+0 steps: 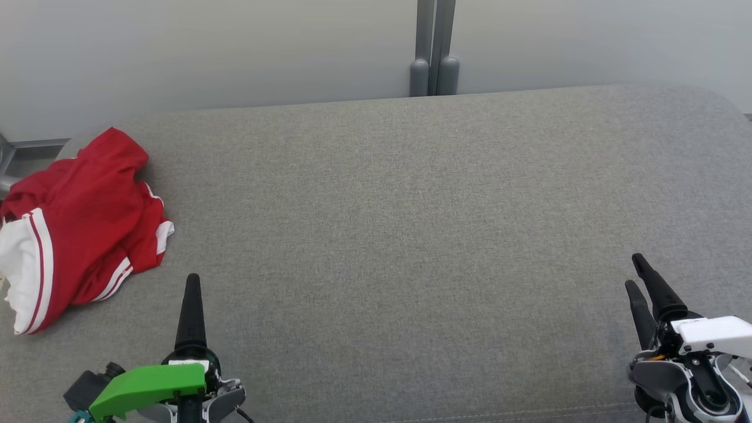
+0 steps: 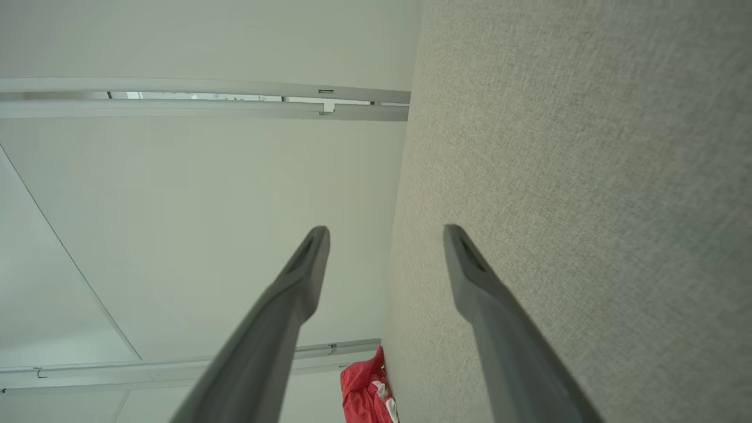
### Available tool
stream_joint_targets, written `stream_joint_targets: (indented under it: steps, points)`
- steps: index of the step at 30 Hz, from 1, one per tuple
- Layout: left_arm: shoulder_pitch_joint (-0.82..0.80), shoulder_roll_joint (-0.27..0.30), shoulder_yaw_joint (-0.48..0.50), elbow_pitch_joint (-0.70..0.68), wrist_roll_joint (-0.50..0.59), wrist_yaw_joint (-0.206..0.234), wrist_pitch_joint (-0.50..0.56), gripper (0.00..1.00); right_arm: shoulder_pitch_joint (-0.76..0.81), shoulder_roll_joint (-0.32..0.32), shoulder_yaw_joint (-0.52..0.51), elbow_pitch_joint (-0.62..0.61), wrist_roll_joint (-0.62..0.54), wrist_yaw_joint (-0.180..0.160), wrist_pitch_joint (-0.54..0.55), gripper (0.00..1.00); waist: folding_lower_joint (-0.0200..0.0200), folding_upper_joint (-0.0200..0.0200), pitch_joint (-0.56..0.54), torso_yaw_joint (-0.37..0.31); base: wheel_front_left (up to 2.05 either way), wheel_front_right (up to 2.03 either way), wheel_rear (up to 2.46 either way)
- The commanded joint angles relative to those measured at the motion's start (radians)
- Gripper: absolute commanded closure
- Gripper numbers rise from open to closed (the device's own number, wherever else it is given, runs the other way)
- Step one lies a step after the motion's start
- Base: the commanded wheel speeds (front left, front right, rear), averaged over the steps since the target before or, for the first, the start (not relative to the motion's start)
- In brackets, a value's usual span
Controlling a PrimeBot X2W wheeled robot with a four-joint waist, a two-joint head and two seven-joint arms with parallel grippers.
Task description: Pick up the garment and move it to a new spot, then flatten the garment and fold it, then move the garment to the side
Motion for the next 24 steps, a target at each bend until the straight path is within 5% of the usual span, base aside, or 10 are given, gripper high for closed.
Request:
stream_joint_targets:
  steps: [1,24]
  points:
    - [-0.01,0.001,0.014,-0.027,0.04,0.004,-0.004,0.0,-0.012,-0.012,0.015,-0.025,-0.036,0.0,-0.018,0.0,0.0,0.0,0.0,0.0,0.0,0.0,0.0]
    - [0.044,0.001,0.027,-0.129,0.59,0.141,-0.025,0.0,0.002,-0.013,0.162,-0.115,-0.584,0.0,-0.184,0.0,0.0,0.0,0.001,0.003,0.0,0.0,0.0]
